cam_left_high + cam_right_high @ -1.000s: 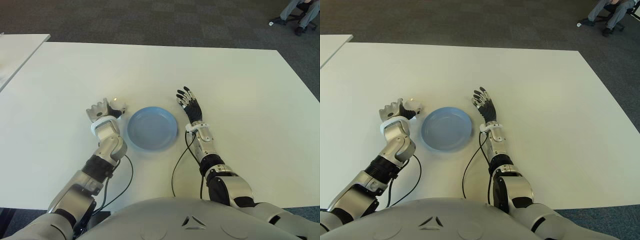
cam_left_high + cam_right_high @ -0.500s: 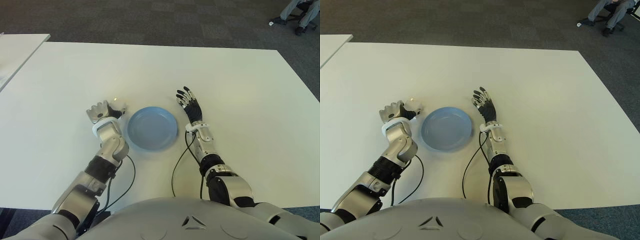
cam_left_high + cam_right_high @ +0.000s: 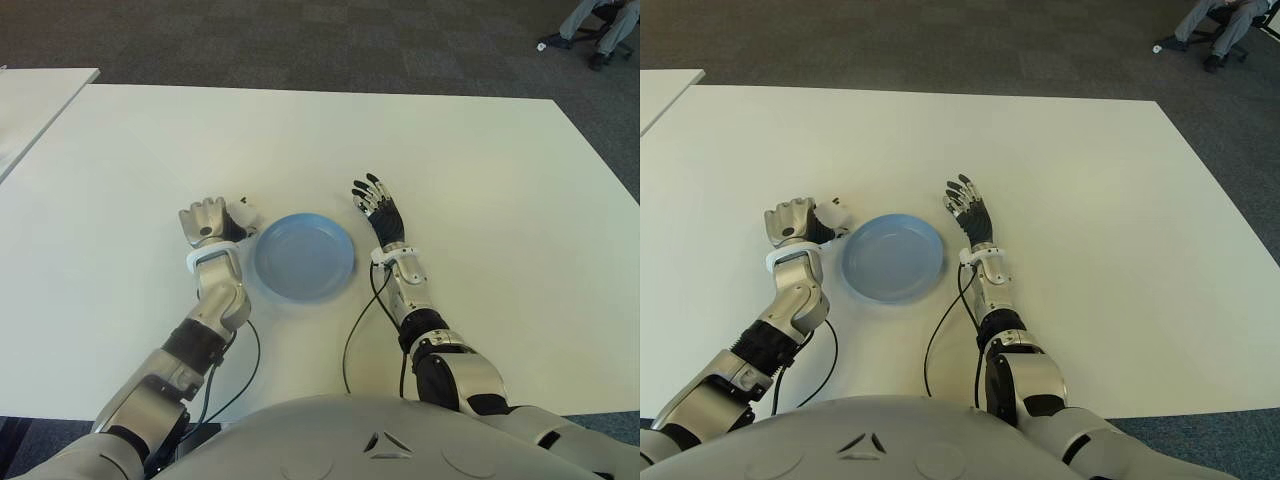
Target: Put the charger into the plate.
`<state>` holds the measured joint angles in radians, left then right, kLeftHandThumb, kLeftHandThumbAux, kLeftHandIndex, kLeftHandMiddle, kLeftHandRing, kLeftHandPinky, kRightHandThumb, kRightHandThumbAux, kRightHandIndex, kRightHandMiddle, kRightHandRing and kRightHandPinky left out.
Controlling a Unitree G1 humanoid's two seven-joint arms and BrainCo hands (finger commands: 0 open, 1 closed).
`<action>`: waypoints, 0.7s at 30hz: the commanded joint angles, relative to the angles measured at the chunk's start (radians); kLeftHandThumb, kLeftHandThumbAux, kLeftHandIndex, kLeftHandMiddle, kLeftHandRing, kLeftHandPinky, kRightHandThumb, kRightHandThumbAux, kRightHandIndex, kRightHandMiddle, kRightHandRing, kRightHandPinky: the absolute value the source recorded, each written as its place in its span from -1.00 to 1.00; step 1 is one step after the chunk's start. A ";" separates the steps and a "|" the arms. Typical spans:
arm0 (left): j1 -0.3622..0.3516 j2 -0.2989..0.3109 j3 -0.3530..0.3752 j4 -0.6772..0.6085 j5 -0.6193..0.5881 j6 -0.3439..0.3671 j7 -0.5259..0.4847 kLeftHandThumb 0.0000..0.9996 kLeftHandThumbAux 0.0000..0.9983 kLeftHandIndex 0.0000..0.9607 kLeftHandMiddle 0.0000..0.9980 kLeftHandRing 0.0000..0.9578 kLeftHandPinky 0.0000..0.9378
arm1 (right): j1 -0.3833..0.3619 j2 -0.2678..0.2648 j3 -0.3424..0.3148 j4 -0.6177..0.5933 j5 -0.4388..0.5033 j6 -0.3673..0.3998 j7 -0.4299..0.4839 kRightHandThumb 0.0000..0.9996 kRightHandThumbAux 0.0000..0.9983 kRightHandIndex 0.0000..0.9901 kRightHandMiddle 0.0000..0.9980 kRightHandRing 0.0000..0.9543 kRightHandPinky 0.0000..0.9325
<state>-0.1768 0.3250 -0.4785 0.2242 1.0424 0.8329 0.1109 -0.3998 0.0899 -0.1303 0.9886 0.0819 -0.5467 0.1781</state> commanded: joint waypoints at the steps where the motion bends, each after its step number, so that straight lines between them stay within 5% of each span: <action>1: 0.027 0.048 -0.029 0.022 0.022 -0.025 -0.049 0.45 0.39 -0.10 0.59 0.72 0.84 | 0.035 -0.001 -0.001 0.023 0.007 0.023 0.000 -0.90 0.37 -0.82 -0.57 -0.65 -0.77; 21: 0.061 0.101 -0.026 0.007 0.040 -0.124 -0.026 0.47 0.39 -0.08 0.55 0.65 0.75 | 0.033 -0.009 0.002 0.023 0.001 0.032 0.000 -0.94 0.33 -0.82 -0.56 -0.65 -0.79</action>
<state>-0.1553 0.4167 -0.5004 0.2002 1.0842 0.7179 0.0949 -0.3990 0.0867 -0.1288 0.9874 0.0810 -0.5465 0.1799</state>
